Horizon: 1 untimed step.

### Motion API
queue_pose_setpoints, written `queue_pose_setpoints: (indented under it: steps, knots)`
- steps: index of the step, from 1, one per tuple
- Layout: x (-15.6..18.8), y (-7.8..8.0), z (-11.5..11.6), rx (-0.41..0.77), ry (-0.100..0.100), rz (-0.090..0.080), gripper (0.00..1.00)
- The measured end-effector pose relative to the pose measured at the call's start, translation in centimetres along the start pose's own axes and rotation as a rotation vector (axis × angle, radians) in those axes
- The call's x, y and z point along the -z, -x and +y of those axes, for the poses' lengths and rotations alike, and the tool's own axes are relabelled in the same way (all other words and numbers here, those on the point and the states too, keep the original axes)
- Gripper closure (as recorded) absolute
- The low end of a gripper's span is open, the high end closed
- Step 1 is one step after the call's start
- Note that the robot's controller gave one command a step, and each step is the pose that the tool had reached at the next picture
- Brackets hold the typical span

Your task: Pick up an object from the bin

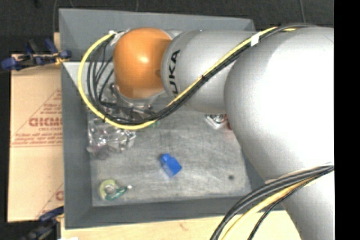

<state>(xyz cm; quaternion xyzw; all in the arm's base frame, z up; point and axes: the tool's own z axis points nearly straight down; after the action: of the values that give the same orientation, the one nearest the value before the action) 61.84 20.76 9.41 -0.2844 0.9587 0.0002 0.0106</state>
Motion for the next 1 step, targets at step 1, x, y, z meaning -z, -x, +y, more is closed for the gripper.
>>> queue_pose_setpoints:
  steps: [1]
  knots:
    - [-1.81,1.82,1.76,0.262,-0.003,0.008,0.00]
